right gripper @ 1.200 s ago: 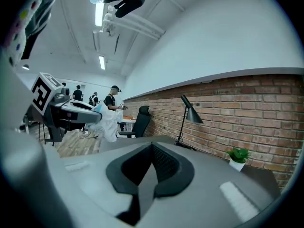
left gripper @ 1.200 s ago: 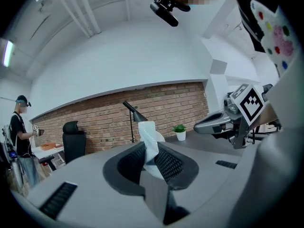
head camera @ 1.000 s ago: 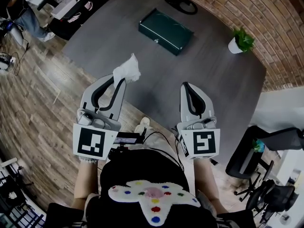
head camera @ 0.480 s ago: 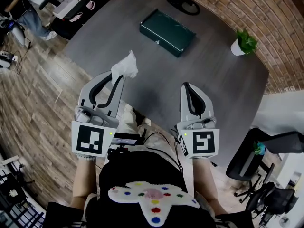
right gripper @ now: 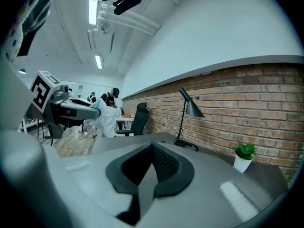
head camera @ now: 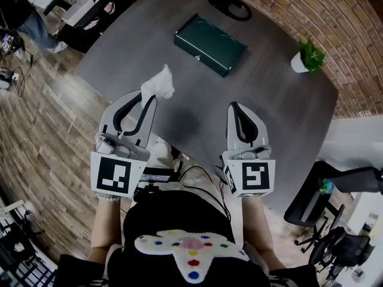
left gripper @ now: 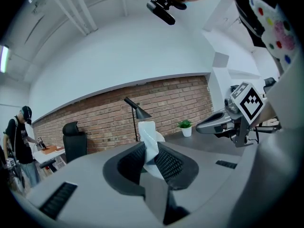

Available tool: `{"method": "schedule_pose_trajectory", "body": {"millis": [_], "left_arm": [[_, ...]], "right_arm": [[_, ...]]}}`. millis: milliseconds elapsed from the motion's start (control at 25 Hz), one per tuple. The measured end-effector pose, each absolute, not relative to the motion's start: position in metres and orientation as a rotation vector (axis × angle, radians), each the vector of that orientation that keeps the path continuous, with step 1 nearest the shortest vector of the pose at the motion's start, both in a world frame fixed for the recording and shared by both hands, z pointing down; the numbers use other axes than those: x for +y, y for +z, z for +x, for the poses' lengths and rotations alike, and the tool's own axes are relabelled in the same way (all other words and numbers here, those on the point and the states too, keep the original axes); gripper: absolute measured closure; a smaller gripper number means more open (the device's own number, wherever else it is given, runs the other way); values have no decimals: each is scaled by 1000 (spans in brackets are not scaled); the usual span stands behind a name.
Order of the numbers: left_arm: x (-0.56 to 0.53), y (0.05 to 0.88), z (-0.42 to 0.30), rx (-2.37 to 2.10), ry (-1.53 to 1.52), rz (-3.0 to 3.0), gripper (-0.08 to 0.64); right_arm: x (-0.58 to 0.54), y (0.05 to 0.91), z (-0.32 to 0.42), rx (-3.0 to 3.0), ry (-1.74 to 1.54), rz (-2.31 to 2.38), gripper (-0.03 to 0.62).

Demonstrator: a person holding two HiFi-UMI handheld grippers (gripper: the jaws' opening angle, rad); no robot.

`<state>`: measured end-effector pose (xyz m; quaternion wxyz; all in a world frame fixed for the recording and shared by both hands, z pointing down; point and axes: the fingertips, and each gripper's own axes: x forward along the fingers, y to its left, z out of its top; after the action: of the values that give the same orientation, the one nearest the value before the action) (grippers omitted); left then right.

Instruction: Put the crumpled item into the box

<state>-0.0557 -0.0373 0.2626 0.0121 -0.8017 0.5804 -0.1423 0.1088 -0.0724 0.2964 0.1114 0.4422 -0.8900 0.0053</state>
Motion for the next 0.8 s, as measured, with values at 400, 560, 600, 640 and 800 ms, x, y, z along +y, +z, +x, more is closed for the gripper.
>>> {"method": "schedule_pose_trajectory", "body": {"millis": [400, 560, 600, 640, 800], "left_arm": [[-71, 280, -75, 1803, -464, -2546, 495], [-86, 290, -84, 1799, -474, -2571, 495], [-89, 292, -86, 1796, -477, -2576, 495], [-93, 294, -88, 1792, -479, -2582, 495], [-105, 303, -98, 1778, -484, -2610, 495]], "right_arm": [[-110, 316, 87, -2572, 55, 1306, 583], [-127, 327, 77, -2552, 72, 1312, 583], [-131, 330, 75, -2546, 75, 1313, 583], [-136, 334, 73, -2541, 84, 1320, 583], [-150, 350, 63, -2515, 119, 1330, 583]]}}
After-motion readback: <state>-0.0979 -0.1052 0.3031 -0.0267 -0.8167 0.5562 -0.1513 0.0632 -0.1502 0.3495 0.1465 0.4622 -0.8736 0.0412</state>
